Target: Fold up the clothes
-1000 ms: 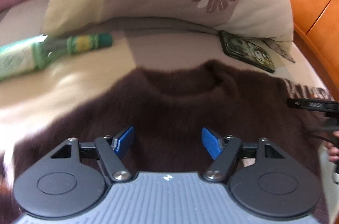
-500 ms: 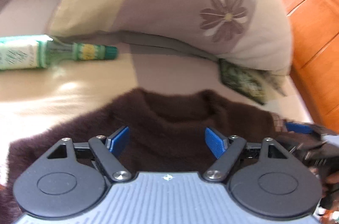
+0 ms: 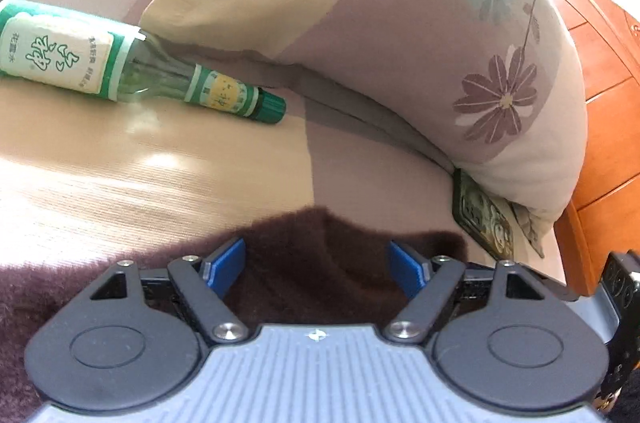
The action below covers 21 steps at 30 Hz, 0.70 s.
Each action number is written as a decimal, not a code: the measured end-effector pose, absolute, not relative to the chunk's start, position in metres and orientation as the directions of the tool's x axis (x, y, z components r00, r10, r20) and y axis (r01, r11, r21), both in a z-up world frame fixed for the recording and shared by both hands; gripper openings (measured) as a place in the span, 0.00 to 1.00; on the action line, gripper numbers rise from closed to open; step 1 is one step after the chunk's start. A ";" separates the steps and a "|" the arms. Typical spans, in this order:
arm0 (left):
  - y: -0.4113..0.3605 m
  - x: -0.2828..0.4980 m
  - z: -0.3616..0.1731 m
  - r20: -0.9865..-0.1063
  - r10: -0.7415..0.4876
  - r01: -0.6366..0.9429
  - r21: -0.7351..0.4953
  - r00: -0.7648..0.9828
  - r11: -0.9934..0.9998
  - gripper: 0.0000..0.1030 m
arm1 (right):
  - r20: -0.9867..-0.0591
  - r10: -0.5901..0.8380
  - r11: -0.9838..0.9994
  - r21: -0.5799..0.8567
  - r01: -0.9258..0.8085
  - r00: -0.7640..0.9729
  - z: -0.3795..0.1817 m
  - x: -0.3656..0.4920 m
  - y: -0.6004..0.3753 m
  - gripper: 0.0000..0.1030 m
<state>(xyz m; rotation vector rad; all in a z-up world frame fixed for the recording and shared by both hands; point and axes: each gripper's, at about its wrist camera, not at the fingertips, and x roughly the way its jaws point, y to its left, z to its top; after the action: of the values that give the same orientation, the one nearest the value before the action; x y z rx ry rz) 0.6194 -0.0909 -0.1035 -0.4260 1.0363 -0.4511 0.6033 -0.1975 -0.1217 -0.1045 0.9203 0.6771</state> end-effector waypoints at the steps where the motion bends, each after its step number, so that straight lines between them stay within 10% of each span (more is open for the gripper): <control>1: -0.090 0.619 -0.102 -0.717 -0.548 0.150 -0.541 0.431 0.827 0.76 | -0.774 0.474 0.791 0.165 -0.589 0.420 -0.117 0.598 -0.193 0.99; 21: -0.107 0.628 -0.082 -0.682 -0.584 0.246 -0.534 0.440 0.809 0.78 | -0.780 0.400 0.816 0.064 -0.575 0.481 -0.104 0.566 -0.182 1.00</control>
<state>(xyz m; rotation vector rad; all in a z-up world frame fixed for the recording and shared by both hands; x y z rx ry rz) 0.6278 -0.1073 -0.0818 -0.3854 0.9893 -0.5314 0.5659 -0.1820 -0.1040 -0.2177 0.8870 0.6004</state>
